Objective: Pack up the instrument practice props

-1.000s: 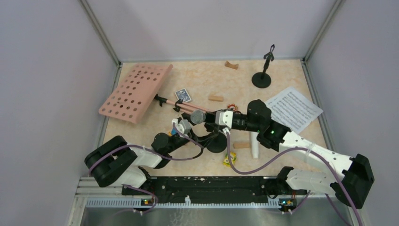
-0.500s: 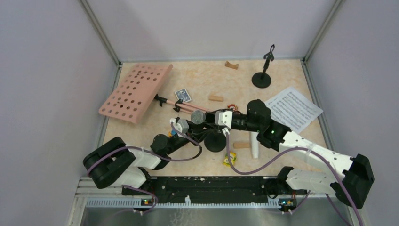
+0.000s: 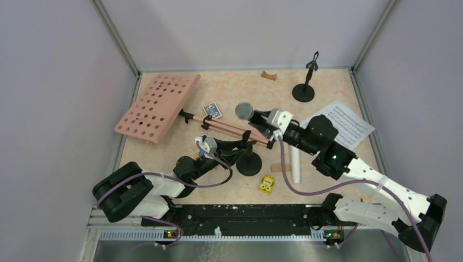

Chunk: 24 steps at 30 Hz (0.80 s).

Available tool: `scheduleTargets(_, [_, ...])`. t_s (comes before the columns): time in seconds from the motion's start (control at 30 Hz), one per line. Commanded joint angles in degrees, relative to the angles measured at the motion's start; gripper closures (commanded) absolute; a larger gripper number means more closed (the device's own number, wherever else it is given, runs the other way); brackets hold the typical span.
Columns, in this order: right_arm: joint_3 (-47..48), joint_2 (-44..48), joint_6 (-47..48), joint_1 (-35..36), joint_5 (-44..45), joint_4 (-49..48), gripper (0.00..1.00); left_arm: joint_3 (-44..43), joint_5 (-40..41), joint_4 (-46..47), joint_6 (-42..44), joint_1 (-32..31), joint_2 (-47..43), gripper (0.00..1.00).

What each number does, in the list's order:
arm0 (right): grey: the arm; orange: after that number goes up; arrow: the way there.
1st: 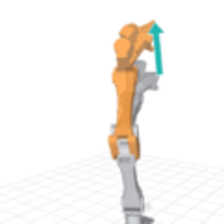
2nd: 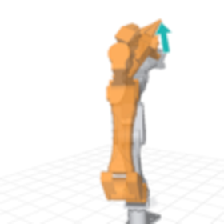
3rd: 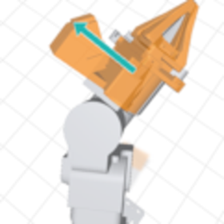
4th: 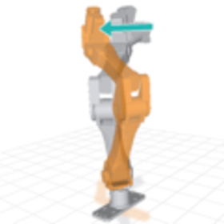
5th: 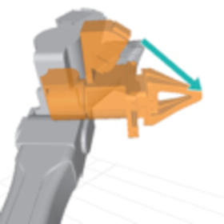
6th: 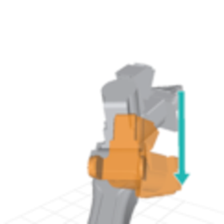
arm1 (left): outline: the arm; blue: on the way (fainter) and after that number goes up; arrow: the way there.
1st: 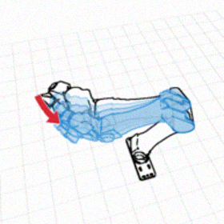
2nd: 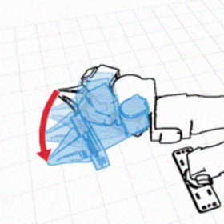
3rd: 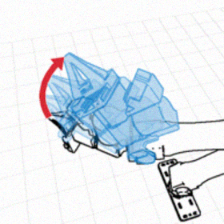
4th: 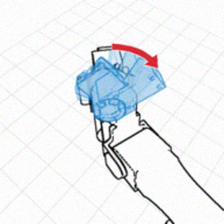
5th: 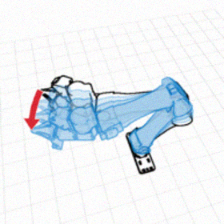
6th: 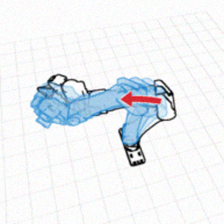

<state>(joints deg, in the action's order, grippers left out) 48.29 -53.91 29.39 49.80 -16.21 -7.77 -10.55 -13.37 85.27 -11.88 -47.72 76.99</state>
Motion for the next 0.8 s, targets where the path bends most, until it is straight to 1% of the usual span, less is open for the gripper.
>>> scheduleTargets(0.0, [7.37, 4.49, -14.78, 0.47, 27.39, 2.62, 1.0, 1.17, 2.84, -0.6, 0.6, 0.11, -3.51, 1.0])
scheduleTargets(0.1, [9.08, 4.66, -24.43, 0.24, 48.47, 13.32, 1.0, 1.19, 5.7, -4.62, -0.5, 0.13, -5.42, 1.0])
scheduleTargets(0.17, [11.04, 2.77, -31.31, -1.68, 54.98, 23.57, 1.0, 1.14, 5.74, -6.56, -0.43, 0.14, -6.59, 1.0])
scheduleTargets(0.2, [11.92, 1.77, -35.05, -4.22, 55.2, 30.66, 1.0, 1.02, 5.64, -7.46, -0.35, 0.11, -7.05, 1.0])
scheduleTargets(0.23, [12.5, 0.67, -39.08, -6.97, 53.34, 35.31, 1.0, 0.86, 5.48, -8.27, -0.26, 0.15, -7.51, 1.0])
scheduleTargets(0.3, [12.17, -1.25, -44.96, -13.75, 44.39, 40.92, 1.0, 0.59, 4.97, -9.89, 0.13, 0.11, -8.21, 1.0])
scheduleTargets(0.37, [10.19, -2.76, -48.17, -19.37, 34.52, 42.56, 1.0, 0.3, 4.74, -11.46, 0.47, 0.17, -8.91, 1.0])
scheduleTargets(0.4, [9.01, -3.56, -48.94, -20.71, 31.21, 42.64, 1.0, 0.27, 4.68, -11.95, 0.58, 0.11, -9.28, 1.0])
scheduleTargets(0.47, [6.75, -5.15, -49.65, -21.1, 27.91, 42.03, 1.0, 0.48, 4.81, -12.76, 0.63, 0.16, -10.06, 1.0])
scheduleTargets(0.53, [4.3, -6.48, -50.45, -21.13, 27.78, 41.77, 1.0, 0.69, 5.15, -13.34, 0.7, 0.13, -10.96, 1.0])
scheduleTargets(0.7, [0.73, -9.48, -51.48, -21.36, 37.11, 42.78, 1.0, 0.79, 5.3, -15.54, 0.89, 0.16, -13.05, 1.0])
scheduleTargets(0.77, [-0.33, -10.73, -50.96, -22.12, 39.29, 42.84, 1.0, 0.79, 5.39, -16.19, 0.98, 0.12, -13.63, 0.98])
